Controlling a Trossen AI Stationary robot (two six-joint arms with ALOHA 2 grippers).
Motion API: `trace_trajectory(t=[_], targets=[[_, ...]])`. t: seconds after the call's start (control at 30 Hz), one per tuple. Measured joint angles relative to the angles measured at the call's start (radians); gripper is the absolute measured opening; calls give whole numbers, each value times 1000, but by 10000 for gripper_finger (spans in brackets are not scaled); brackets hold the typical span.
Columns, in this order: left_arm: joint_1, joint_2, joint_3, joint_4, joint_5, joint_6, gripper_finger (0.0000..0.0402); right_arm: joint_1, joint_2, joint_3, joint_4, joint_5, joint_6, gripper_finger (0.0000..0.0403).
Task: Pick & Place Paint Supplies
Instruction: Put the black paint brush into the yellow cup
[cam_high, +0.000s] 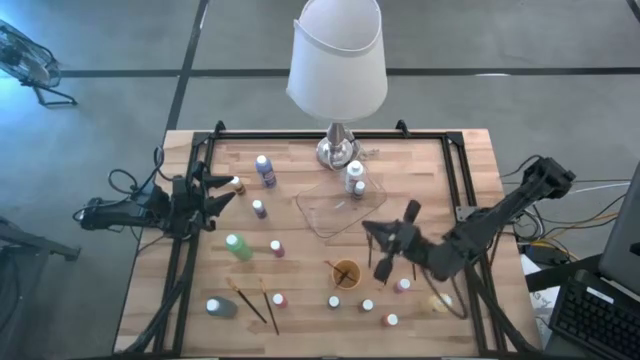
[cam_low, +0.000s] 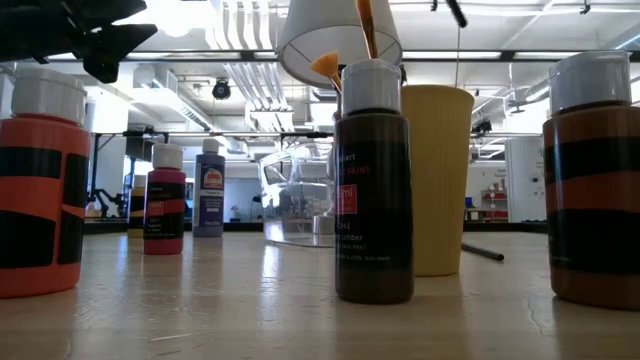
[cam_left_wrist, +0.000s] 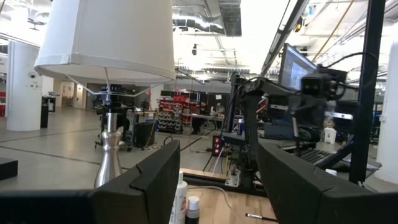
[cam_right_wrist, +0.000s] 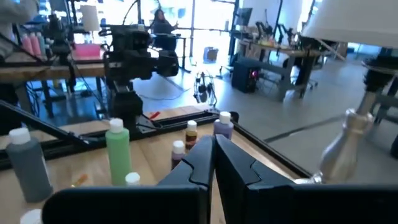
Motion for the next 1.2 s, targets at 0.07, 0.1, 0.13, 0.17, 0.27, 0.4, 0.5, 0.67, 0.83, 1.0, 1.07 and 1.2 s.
trace_trajectory(t=[0.07,0.1,0.13,0.17,0.27,0.4,0.5,0.67,0.83,1.0,1.07,1.2], targets=[[0,0,0,0,0,0,218,3,45,17,38,1,-35,8],[0,0,0,0,0,0,218,4,73,31,61,2,-50,8],[0,0,0,0,0,0,218,5,97,44,76,0,-63,8],[0,0,0,-1,0,0,218,8,121,54,83,1,-77,8],[0,0,0,-1,0,0,218,21,188,106,95,32,-98,8],[0,4,0,-1,0,0,218,53,268,181,96,138,-126,8],[0,6,0,-2,0,0,218,73,326,228,94,185,-132,8],[0,7,0,-2,0,0,218,85,385,272,92,237,-132,8],[0,8,0,-1,0,0,218,84,396,270,93,240,-110,8],[0,8,0,-1,0,0,218,84,393,256,93,241,-69,8],[0,8,0,-1,0,0,218,84,393,256,95,242,-56,8],[0,8,0,-1,0,0,218,84,395,254,92,242,-32,8]])
